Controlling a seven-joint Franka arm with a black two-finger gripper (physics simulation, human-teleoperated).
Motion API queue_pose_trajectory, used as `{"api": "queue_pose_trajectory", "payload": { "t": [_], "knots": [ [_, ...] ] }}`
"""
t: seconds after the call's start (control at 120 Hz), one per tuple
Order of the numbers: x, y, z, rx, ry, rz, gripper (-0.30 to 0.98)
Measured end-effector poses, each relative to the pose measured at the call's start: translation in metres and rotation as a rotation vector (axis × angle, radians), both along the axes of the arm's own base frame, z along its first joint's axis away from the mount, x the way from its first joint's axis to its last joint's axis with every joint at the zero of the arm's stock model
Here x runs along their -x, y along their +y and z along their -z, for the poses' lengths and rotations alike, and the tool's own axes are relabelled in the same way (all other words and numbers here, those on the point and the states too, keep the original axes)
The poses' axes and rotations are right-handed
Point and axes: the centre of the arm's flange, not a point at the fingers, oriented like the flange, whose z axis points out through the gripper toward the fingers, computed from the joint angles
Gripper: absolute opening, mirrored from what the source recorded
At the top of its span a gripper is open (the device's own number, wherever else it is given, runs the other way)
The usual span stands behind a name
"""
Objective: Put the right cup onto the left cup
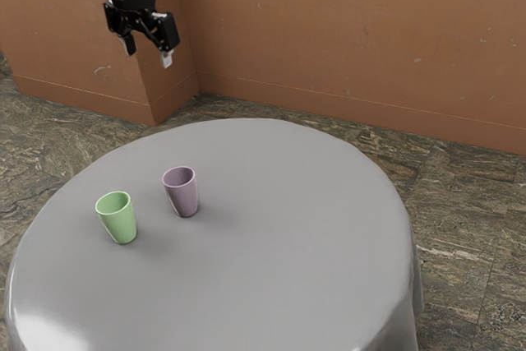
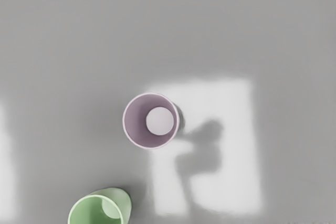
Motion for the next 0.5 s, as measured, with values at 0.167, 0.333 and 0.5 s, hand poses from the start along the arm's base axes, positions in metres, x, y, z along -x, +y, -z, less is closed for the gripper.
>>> {"api": "queue_pose_trajectory", "payload": {
  "t": [0.167, 0.333, 0.5],
  "knots": [
    [-0.008, -0.003, 0.022, -0.007, 0.034, 0.001, 0.67],
    [-0.043, 0.032, 0.076, -0.019, 0.063, -0.073, 0.67],
    [-0.077, 0.057, 0.139, -0.001, 0.066, -0.139, 0.67]
  ]
}}
